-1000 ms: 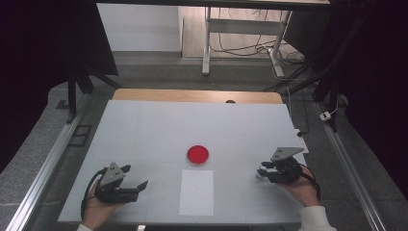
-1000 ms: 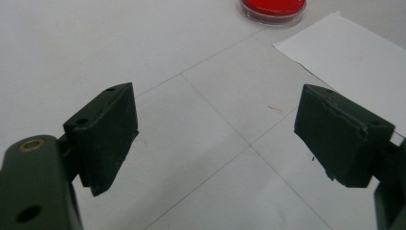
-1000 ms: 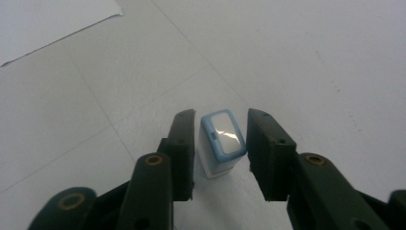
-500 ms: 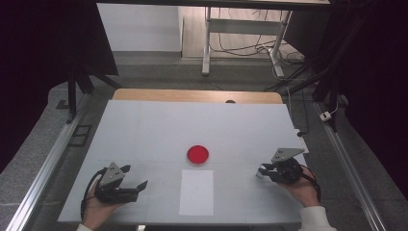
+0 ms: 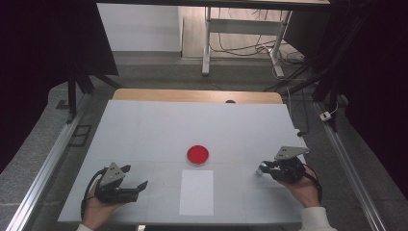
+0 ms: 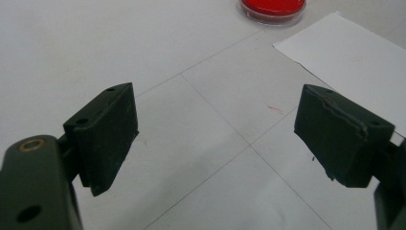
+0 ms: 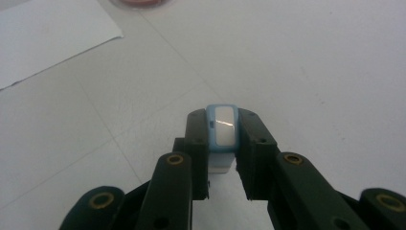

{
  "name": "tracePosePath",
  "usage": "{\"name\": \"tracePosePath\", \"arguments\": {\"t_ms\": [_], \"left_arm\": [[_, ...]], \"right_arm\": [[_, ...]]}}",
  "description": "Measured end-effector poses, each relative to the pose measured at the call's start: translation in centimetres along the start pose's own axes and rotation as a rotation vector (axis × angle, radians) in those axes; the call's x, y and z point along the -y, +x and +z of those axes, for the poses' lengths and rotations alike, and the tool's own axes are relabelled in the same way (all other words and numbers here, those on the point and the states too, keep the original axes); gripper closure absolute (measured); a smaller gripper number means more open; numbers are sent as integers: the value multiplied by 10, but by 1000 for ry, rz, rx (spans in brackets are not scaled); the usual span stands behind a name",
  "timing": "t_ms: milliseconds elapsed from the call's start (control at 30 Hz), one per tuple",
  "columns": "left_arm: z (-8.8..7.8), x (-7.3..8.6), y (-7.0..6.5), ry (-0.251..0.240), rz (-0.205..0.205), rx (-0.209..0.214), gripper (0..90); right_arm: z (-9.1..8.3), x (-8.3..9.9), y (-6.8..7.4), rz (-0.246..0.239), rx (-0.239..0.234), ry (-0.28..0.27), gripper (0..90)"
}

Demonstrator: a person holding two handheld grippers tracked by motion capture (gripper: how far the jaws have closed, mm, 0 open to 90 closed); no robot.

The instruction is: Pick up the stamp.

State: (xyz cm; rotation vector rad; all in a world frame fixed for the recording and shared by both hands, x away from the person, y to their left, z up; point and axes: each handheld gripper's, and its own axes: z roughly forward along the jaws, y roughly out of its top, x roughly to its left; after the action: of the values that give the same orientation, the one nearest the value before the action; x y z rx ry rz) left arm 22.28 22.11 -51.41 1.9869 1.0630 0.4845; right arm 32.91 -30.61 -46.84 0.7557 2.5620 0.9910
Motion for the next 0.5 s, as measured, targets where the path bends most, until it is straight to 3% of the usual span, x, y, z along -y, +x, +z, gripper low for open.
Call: {"name": "tracePosePath", "arguments": {"t_ms": [500], "left_arm": [[0, -1, 0, 0, 1, -2, 153]], "right_arm": [[-10, -6, 2, 74, 49, -101, 754]]}}
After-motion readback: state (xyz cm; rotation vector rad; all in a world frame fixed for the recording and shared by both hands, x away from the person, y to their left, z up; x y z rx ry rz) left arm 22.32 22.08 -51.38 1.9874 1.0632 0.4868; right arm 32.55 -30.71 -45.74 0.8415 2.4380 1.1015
